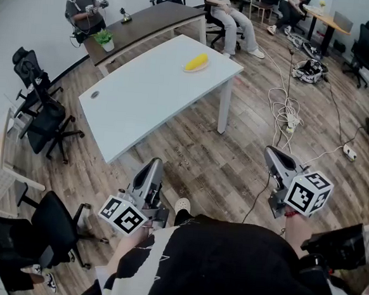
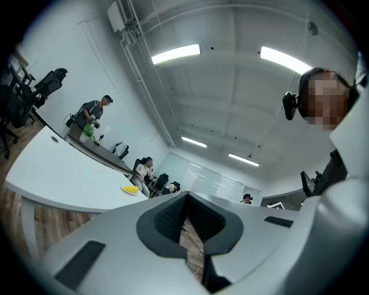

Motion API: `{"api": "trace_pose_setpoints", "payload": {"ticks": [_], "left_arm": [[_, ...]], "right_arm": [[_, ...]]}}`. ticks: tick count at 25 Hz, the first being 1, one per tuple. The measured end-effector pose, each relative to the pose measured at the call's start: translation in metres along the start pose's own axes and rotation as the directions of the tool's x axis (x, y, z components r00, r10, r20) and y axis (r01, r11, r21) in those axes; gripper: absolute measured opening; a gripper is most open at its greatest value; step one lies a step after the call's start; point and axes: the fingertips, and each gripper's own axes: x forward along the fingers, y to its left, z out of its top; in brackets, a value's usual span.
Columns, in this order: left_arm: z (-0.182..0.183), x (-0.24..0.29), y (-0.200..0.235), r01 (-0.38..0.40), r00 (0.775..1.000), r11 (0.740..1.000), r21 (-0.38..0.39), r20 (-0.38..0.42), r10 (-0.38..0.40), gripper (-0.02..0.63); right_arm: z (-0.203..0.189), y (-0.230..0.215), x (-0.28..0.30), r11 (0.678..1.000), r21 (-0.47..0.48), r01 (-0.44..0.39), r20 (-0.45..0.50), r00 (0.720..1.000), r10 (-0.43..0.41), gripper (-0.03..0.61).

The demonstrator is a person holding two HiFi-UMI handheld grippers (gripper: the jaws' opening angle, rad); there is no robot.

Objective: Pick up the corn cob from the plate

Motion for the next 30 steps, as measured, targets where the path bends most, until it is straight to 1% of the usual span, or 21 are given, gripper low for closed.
{"api": "trace_pose_setpoints", "payload": {"ticks": [8, 15, 19, 23, 27, 28, 30], "left_arm": [[0.001, 0.011, -0.001, -0.003, 1.0, 1.0, 0.007, -0.002, 0.003, 0.015], [-0.009, 0.011, 0.005, -0.018, 0.999, 1.0, 0.02, -0.026, 0.018, 0.015], [-0.012, 0.02, 0.02, -0.022, 0.998, 0.999, 0.048, -0.064, 0.025, 0.014], [-0.02, 0.044, 0.043, -0.017, 0.995, 0.997, 0.078, -0.096, 0.025, 0.015], [-0.015, 0.079, 0.073, -0.039, 0.996, 0.998, 0.055, -0.081, 0.043, 0.015], [-0.014, 0.088, 0.08, -0.036, 0.995, 0.999, 0.04, -0.086, 0.039, 0.015], [-0.012, 0.106, 0.09, -0.002, 0.993, 1.0, 0.023, -0.117, 0.005, 0.015]], "right_arm": [[0.003, -0.006, 0.004, 1.0, 0.007, -0.012, -0.008, 1.0, 0.012, 0.014], [-0.012, -0.011, 0.008, 0.999, 0.032, -0.016, -0.036, 0.999, 0.017, 0.014], [-0.015, -0.019, 0.022, 0.997, 0.071, -0.008, -0.045, 0.999, 0.011, 0.014], [-0.019, -0.037, 0.039, 0.995, 0.093, 0.025, -0.071, 0.997, -0.019, 0.014], [-0.014, -0.057, 0.067, 0.991, 0.121, 0.051, -0.08, 0.996, -0.042, 0.014], [-0.011, -0.062, 0.075, 0.989, 0.134, 0.057, -0.072, 0.996, -0.048, 0.014], [0.001, -0.069, 0.093, 0.983, 0.171, 0.061, -0.048, 0.997, -0.053, 0.014]]}}
